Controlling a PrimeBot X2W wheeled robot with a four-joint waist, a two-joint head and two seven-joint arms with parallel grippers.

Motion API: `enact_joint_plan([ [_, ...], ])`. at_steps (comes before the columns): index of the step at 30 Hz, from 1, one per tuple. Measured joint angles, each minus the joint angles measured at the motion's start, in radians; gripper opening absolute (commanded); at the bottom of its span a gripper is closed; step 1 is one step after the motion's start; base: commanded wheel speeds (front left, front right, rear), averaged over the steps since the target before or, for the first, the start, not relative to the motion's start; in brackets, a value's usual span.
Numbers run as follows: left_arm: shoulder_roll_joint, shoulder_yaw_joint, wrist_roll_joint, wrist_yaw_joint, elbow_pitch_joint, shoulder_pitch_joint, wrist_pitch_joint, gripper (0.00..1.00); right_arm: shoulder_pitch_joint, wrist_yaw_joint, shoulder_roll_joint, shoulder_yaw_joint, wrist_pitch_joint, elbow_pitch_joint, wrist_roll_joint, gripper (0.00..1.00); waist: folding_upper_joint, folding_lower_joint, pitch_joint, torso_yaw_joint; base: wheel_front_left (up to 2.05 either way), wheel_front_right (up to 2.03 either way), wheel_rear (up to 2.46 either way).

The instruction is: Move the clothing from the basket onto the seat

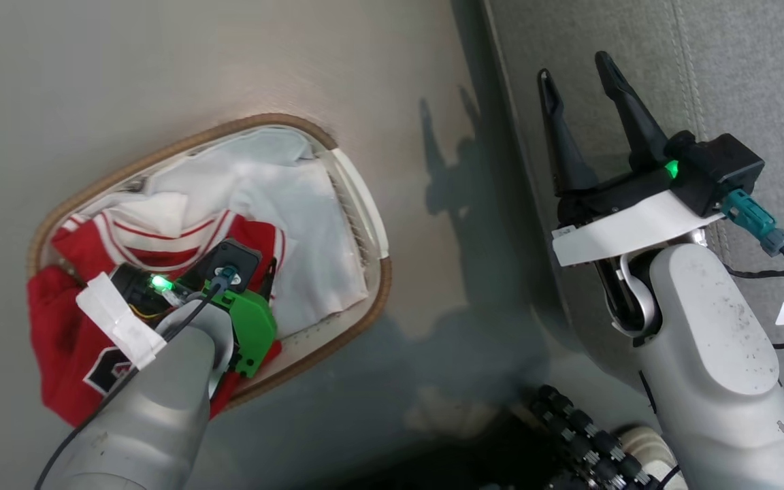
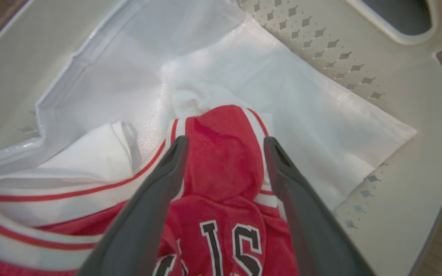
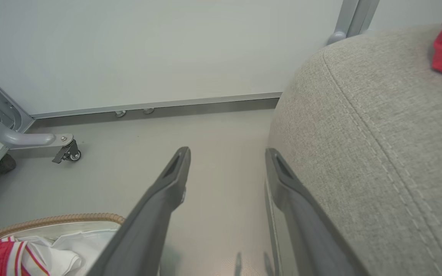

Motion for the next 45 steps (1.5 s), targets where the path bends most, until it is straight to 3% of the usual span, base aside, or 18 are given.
enact_joint_plan([
  [9,0.034,-0.008,-0.007,0.008,0.036,-0.033,0.009,1.00,-0.031,0.000,0.000,0.025,0.000,-0.027,0.026,1.00,0.0000,0.0000,0.084,-0.088,0.00,0.00,0.00],
  [19,0.076,0.004,-0.036,0.065,0.052,-0.045,0.030,1.00,-0.035,0.000,0.000,0.032,0.000,-0.047,0.050,1.00,0.0001,-0.0001,0.140,-0.143,0.00,0.00,0.00],
  [20,0.077,0.006,-0.039,0.068,0.052,-0.046,0.030,0.76,-0.035,0.000,0.000,0.032,0.000,-0.047,0.050,1.00,0.0001,-0.0001,0.142,-0.145,0.00,0.00,0.00],
  [21,0.078,0.008,-0.041,0.069,0.053,-0.047,0.030,0.44,-0.035,0.000,0.000,0.032,0.000,-0.047,0.050,1.00,0.0001,-0.0001,0.143,-0.146,0.00,0.00,0.00],
  [23,0.080,0.012,-0.050,0.069,0.054,-0.049,0.029,0.00,-0.035,0.000,0.001,0.032,0.000,-0.046,0.050,1.00,0.0000,-0.0001,0.140,-0.144,0.00,0.00,0.00],
  [35,0.041,0.006,-0.083,0.047,0.025,-0.014,-0.001,0.00,-0.020,0.000,0.001,0.005,0.000,-0.012,0.001,1.00,0.0000,-0.0002,0.053,-0.104,0.00,0.00,0.00],
  [45,0.072,-0.006,-0.102,0.015,-0.197,0.091,-0.008,0.00,0.066,0.000,0.002,-0.053,0.000,0.043,-0.109,1.00,0.0000,-0.0002,-0.094,-0.033,0.00,0.00,0.00],
])
